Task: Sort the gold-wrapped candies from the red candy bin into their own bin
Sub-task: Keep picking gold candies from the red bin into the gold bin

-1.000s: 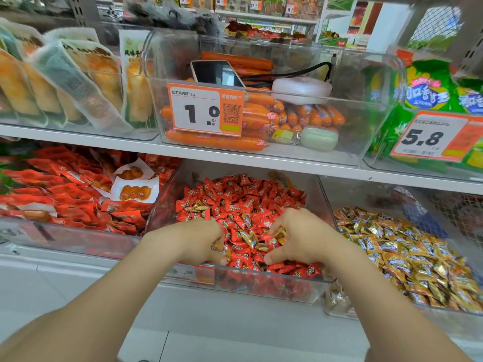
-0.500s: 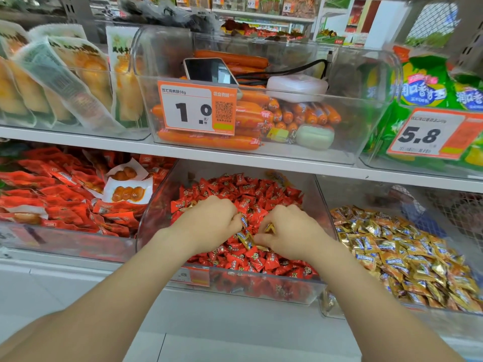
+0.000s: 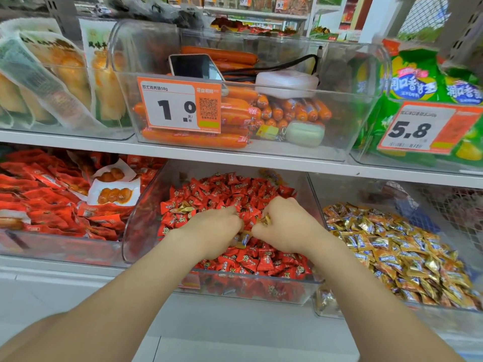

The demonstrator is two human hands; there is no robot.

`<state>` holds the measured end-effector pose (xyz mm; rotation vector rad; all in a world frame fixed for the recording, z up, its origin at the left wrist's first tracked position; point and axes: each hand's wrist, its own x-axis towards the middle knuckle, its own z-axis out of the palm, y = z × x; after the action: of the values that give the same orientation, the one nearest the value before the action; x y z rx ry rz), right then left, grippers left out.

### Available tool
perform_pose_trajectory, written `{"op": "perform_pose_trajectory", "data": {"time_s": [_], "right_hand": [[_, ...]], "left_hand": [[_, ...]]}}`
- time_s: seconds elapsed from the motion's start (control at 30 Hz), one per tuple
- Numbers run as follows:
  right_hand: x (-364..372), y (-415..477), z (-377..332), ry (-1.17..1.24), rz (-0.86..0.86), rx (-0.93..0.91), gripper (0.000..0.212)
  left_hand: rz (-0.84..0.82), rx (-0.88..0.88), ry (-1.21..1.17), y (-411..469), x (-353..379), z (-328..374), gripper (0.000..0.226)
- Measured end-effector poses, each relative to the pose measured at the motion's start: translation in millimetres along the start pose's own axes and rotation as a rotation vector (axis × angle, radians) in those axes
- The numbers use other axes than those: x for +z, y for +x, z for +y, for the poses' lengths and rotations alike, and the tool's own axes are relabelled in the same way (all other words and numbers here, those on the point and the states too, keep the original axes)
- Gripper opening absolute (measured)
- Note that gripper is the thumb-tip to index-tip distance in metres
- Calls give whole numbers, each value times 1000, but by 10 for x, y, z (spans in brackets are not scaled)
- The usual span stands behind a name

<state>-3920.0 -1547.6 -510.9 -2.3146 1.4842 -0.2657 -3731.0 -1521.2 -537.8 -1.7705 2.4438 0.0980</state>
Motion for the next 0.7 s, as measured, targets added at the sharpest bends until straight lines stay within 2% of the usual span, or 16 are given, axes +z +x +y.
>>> {"op": "perform_pose_trajectory", "data": {"time_s": [0.07, 0.17, 0.23, 0.33, 0.47, 0.57, 0.7], "right_hand": [[35, 3, 7, -7, 2, 22, 19], [46, -21, -79, 2, -67, -1, 33], [89, -26, -133, -120, -123, -20, 34], [122, -15, -171, -316, -184, -4, 56], [75, -21, -196, -397, -160, -10, 55], [92, -45, -133, -297, -101, -32, 39], [-61, -226, -61, 11, 94, -88, 42]], "left_hand": [[-5, -2, -23, -10, -11, -4, 13], [49, -9, -106, -44, -23, -57, 14], [93, -26, -191, -100, -38, -136, 18], [185, -28, -305, -252, -92, -245, 17], [214, -59, -454, -439, -120, -272, 14], [222, -133, -565, -521, -129, -243, 11], [280, -197, -720, -598, -214, -89, 12]]}}
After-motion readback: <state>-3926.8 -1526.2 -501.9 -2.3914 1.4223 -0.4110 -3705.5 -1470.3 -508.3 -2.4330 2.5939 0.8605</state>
